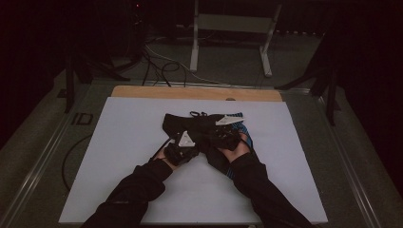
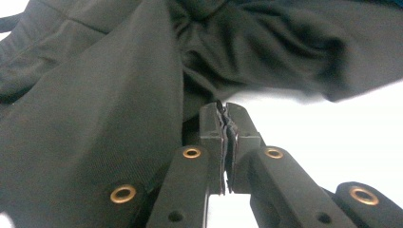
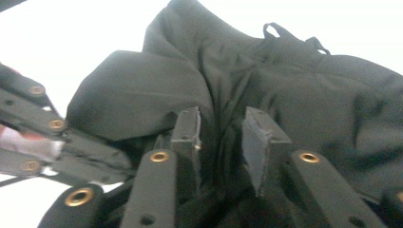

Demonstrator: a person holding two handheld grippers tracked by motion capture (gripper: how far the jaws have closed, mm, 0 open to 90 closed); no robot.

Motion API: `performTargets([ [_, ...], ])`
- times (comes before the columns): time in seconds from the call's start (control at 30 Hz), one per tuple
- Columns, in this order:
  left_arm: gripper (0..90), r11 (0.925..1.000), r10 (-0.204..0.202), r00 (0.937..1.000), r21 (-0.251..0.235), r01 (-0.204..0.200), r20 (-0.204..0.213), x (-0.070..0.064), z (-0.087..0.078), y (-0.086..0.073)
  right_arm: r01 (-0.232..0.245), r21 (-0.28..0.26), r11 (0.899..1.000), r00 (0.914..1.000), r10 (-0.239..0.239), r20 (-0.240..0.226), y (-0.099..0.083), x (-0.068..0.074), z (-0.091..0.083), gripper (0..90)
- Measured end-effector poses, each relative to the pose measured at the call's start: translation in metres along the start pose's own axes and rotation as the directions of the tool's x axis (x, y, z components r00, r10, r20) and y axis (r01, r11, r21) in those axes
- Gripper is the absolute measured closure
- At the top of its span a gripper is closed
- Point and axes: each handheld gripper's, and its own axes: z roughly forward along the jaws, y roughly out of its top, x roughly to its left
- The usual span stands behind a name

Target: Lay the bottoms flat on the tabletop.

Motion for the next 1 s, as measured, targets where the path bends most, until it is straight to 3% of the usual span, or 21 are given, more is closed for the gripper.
performTargets([
  [0.03, 88.2, 1.0000, 0.000, 1.0000, 0.000, 0.000, 0.000, 0.000, 0.000, 0.000, 0.000, 0.000, 1.000, 1.0000, 0.000, 0.000, 0.000, 0.000, 0.000, 66.4],
  [0.1, 88.3, 0.9999, 0.012, 0.9995, -0.013, -0.011, 0.030, -0.002, -0.023, -0.007, 0.000, -0.015, 1.000, 0.9996, 0.000, -0.027, 0.000, 0.002, -0.004, 58.7],
  [0.2, 88.4, 0.9997, 0.018, 0.9992, -0.014, -0.018, 0.035, -0.003, -0.036, -0.013, 0.014, -0.033, 0.999, 0.9990, -0.015, -0.042, 0.000, 0.005, -0.010, 42.1],
  [0.23, 88.4, 0.9995, 0.025, 0.9987, -0.022, -0.024, 0.045, -0.003, -0.043, -0.016, 0.014, -0.033, 0.999, 0.9990, -0.015, -0.042, 0.000, 0.005, -0.010, 42.1],
  [0.3, 88.4, 0.9989, 0.035, 0.9972, -0.034, -0.033, 0.065, -0.005, -0.064, -0.027, 0.047, -0.036, 0.998, 0.9964, -0.050, -0.069, 0.000, 0.010, -0.018, 28.7],
  [0.33, 88.4, 0.9989, 0.035, 0.9972, -0.034, -0.033, 0.065, -0.005, -0.064, -0.027, 0.047, -0.036, 0.998, 0.9964, -0.050, -0.069, 0.000, 0.010, -0.018, 28.7],
  [0.37, 88.4, 0.9983, 0.048, 0.9968, -0.037, -0.046, 0.064, -0.006, -0.073, -0.032, 0.065, -0.055, 0.996, 0.9936, -0.069, -0.089, 0.000, 0.013, -0.026, 21.9],
  [0.43, 88.4, 0.9980, 0.049, 0.9964, -0.043, -0.046, 0.069, -0.006, -0.078, -0.034, 0.065, -0.055, 0.996, 0.9936, -0.069, -0.089, 0.000, 0.013, -0.026, 21.9],
  [0.47, 88.3, 0.9950, 0.065, 0.9936, -0.081, -0.058, 0.092, -0.009, -0.100, -0.044, 0.069, -0.079, 0.995, 0.9915, -0.077, -0.105, 0.001, 0.015, -0.039, 19.0],
  [0.57, 88.3, 0.9943, 0.063, 0.9931, -0.091, -0.054, 0.098, -0.010, -0.112, -0.051, 0.083, -0.104, 0.991, 0.9901, -0.094, -0.104, 0.002, 0.017, -0.052, 15.0],
  [0.63, 88.3, 0.9914, 0.081, 0.9880, -0.112, -0.067, 0.132, -0.013, -0.123, -0.059, 0.082, -0.114, 0.990, 0.9905, -0.094, -0.101, 0.003, 0.018, -0.057, 15.2],
  [0.83, 88.1, 0.9887, 0.133, 0.9817, -0.087, -0.122, 0.137, -0.025, -0.143, -0.081, 0.072, -0.164, 0.984, 0.9942, -0.084, -0.066, -0.001, 0.014, -0.089, 14.8],
  [1.0, 88.0, 0.9872, 0.131, 0.9833, -0.107, -0.118, 0.126, -0.025, -0.163, -0.093, 0.063, -0.170, 0.983, 0.9968, -0.070, -0.037, -0.006, 0.009, -0.105, 15.0],
])
